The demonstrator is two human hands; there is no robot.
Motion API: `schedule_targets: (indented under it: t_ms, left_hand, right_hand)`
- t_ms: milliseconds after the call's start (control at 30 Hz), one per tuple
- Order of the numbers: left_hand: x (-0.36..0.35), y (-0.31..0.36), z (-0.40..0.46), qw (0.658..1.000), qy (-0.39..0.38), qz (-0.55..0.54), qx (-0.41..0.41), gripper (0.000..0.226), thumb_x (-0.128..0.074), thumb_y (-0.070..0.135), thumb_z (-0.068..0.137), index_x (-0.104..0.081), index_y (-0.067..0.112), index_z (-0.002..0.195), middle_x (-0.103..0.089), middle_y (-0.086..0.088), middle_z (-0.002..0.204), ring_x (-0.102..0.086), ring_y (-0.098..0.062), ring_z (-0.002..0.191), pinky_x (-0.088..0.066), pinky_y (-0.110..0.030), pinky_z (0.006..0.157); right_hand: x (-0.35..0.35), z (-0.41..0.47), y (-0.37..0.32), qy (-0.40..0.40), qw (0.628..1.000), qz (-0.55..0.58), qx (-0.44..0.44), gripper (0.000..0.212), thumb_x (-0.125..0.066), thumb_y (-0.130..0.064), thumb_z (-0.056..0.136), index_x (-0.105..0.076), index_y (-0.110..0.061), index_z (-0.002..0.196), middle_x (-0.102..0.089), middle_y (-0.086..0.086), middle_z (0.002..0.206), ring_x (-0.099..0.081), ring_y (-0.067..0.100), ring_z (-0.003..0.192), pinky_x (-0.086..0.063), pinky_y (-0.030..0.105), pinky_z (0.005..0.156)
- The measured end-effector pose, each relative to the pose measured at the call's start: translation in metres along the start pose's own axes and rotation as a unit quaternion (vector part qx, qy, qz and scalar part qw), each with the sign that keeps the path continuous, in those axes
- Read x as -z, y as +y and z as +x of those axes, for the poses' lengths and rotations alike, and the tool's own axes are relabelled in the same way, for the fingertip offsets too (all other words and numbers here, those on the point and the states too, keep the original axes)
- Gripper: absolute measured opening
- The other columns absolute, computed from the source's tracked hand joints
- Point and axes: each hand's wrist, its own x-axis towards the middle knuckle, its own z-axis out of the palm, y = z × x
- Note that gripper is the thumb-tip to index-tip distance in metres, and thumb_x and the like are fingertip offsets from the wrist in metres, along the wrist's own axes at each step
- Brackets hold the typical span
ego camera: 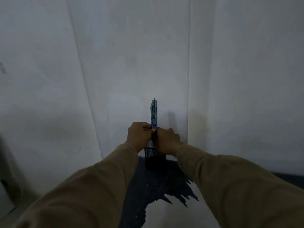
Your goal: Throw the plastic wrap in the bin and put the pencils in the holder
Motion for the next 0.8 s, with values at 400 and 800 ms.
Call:
schedule_targets:
  t_ms: [400,800]
  left_hand:
    - [-0.009,-0.021,0.0,0.994,-0.005,0.108,0.029,0.038,-0.064,0.017,0.086,-0.065,0.004,0.121,-0.069,-0.016,0.117,-0.064,-0.031,0.106,-0.05,-0.034,0.095]
    - [0.021,0.009,-0.025,0.984,0.018,0.18,-0.005,0.051,-0.061,0.025,0.09,-0.043,-0.004,0.129,-0.057,-0.024,0.128,-0.056,-0.036,0.116,-0.044,-0.033,0.086]
  right_hand:
    - [-0.008,-0.005,0.002,0.027,0.996,0.079,-0.03,0.036,-0.047,-0.04,0.094,-0.05,-0.011,0.114,-0.06,0.015,0.115,-0.05,0.036,0.113,-0.043,0.045,0.094]
    - [0.023,-0.056,-0.006,0.108,0.992,-0.048,0.048,0.062,-0.049,-0.042,0.095,-0.03,-0.015,0.147,-0.037,0.014,0.144,-0.04,0.034,0.127,-0.039,0.047,0.1]
